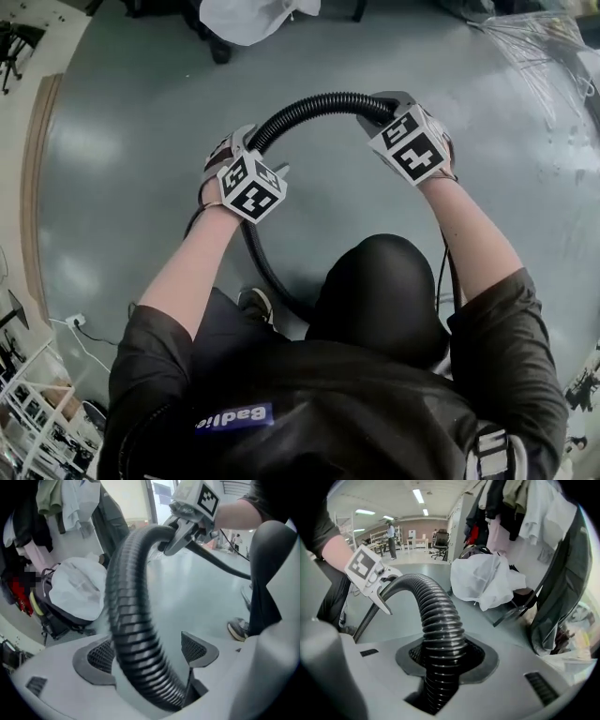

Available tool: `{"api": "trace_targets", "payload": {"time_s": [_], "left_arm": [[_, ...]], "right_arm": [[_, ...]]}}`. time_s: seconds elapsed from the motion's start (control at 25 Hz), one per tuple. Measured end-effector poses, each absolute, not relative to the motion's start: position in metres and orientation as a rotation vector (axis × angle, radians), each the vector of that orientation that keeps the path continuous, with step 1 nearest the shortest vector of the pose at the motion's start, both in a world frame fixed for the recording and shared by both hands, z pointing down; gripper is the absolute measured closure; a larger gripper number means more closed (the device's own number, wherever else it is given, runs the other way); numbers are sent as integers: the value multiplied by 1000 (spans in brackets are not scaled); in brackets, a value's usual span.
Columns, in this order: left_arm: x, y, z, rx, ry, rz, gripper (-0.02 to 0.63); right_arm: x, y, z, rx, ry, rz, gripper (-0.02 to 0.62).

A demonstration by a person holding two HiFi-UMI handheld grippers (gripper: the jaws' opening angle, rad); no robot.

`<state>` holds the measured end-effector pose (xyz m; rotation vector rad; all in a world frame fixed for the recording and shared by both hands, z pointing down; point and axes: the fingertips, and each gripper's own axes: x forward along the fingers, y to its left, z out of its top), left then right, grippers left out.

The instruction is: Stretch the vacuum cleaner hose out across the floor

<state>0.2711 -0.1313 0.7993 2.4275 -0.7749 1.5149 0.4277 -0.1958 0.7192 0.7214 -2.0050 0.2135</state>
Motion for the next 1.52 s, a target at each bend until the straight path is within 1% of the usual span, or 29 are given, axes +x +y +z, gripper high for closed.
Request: {"api": "trace_targets", "payload": {"time_s": [0.12,0.24,0.28,0.32,0.36,0.44,0.48,0.52,0.56,0.6,0.72,0.84,0.96,1.08,1.12,1.16,1.24,1.32,1.36,1.44,1.48,1.52], "left_arm": [[255,-140,831,2298,-881,1498,179],[263,-142,852,2191,-883,1493,179],[265,-139,856,2156,-851,1547,219],[265,-134,859,2120,-812,1614,423],[262,-129,860,2091,-780,1671,457],[250,-125,858,2067,-716,1755,474],[244,-126,856,2069,-664,1803,474],[237,-124,854,2072,-598,1852,472],[230,-122,853,2074,-526,1900,471],[222,-120,853,2074,-460,1945,465],[194,-118,853,2061,-312,2051,454],[182,-105,844,2073,-221,2050,448],[188,-108,824,2165,-230,1994,448],[188,-121,802,2306,-241,1989,448],[184,-125,795,2356,-248,1982,448],[180,-129,787,2409,-263,1954,448],[171,-142,769,2526,-343,1830,432],[160,-158,745,2645,-468,1688,323],[152,-165,734,2686,-522,1627,301],[135,-174,717,2732,-600,1515,228],[125,-177,711,2741,-628,1462,207],[115,-178,707,2737,-643,1422,204]], "right_arm": [[448,-201,728,678,-2038,263,466],[462,-202,735,633,-2062,325,466],[467,-206,737,635,-2060,328,466],[471,-208,741,626,-2047,304,466],[474,-208,747,597,-2026,260,466],[479,-201,763,497,-1987,187,465],[478,-196,770,453,-1971,156,442],[474,-193,775,419,-1955,111,373],[465,-190,778,391,-1939,51,323],[450,-188,779,366,-1926,-19,309],[373,-186,766,278,-1928,-250,302],[286,-163,759,121,-1935,-408,302],[231,-138,772,-36,-1935,-424,303],[204,-149,777,29,-1944,-363,306],[199,-155,776,67,-1950,-312,357],[194,-159,773,98,-1957,-255,485],[184,-165,765,138,-1965,-158,517],[171,-171,755,181,-1978,-77,517],[165,-174,749,205,-1982,-48,517],[155,-182,739,240,-1973,-25,517],[150,-185,735,248,-1963,-25,517],[145,-187,733,256,-1951,-27,517]]}}
